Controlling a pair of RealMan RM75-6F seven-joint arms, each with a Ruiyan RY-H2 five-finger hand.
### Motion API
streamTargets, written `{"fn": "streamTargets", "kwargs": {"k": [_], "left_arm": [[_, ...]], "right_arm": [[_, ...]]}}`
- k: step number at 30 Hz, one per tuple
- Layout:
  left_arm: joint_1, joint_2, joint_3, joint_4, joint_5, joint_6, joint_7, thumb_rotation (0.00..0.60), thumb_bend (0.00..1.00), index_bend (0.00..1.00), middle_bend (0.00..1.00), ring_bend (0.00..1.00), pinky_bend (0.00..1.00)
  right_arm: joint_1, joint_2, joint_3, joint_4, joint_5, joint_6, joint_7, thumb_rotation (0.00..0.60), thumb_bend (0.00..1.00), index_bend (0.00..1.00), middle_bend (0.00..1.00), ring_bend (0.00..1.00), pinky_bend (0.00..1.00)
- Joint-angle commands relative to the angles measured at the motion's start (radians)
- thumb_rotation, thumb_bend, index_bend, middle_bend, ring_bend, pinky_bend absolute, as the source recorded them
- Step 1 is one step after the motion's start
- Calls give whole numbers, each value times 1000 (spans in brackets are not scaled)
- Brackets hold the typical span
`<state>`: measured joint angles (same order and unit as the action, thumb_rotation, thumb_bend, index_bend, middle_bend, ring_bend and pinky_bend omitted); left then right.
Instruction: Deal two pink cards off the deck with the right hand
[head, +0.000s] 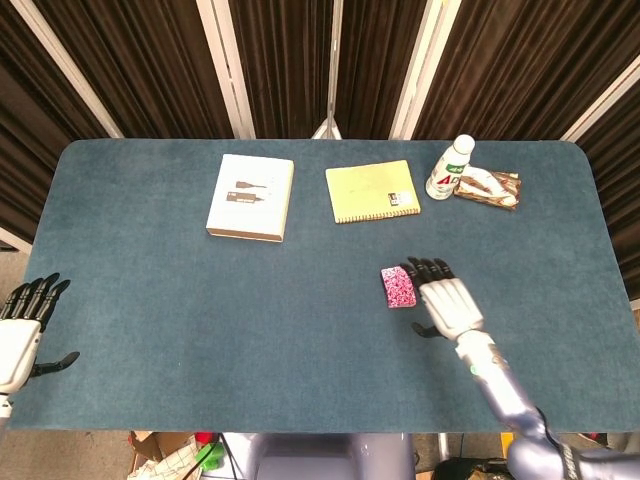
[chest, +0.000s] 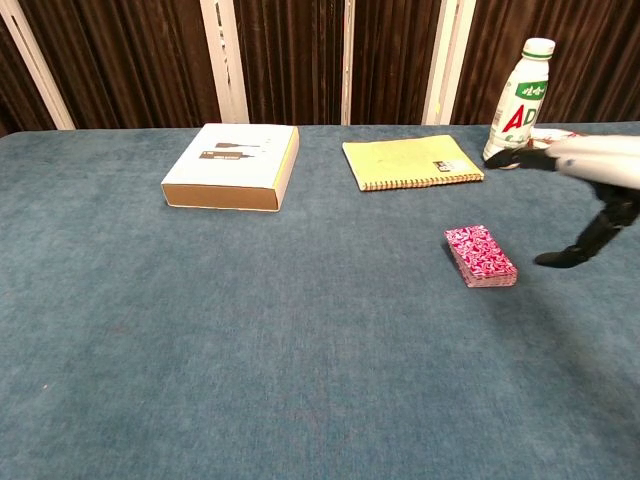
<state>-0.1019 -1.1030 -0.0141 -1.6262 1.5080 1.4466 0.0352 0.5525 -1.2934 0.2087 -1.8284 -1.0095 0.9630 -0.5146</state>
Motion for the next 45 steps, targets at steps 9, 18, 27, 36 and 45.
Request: {"fn": "streamTargets", "kwargs": {"k": [9, 18, 27, 36, 45], "left_arm": [[-6, 9, 0, -7, -9, -19, -21, 600, 23, 0, 0, 0, 0], [-11, 11, -1, -13, -18, -31, -26, 600, 23, 0, 0, 0, 0], [-12, 14, -1, -16, -22, -35, -28, 600, 23, 0, 0, 0, 0], [-13, 16, -1, -17, -23, -38, -30, 600, 23, 0, 0, 0, 0], [-13, 15, 0, -17, -20, -36, -32, 600, 23, 0, 0, 0, 0]], "right_arm": [[158, -124, 10, 111, 254, -52, -166, 600, 270, 35, 0, 0, 0], [221, -172, 13, 181, 346, -37, -194, 600, 269, 150, 7, 0, 0], [261, -191, 0, 225, 409, -37, -207, 600, 269, 158, 33, 0, 0], [301, -203, -25, 258, 488, -34, -250, 600, 270, 150, 33, 0, 0], [327, -220, -40, 284, 534, -26, -264, 600, 270, 150, 33, 0, 0]]}}
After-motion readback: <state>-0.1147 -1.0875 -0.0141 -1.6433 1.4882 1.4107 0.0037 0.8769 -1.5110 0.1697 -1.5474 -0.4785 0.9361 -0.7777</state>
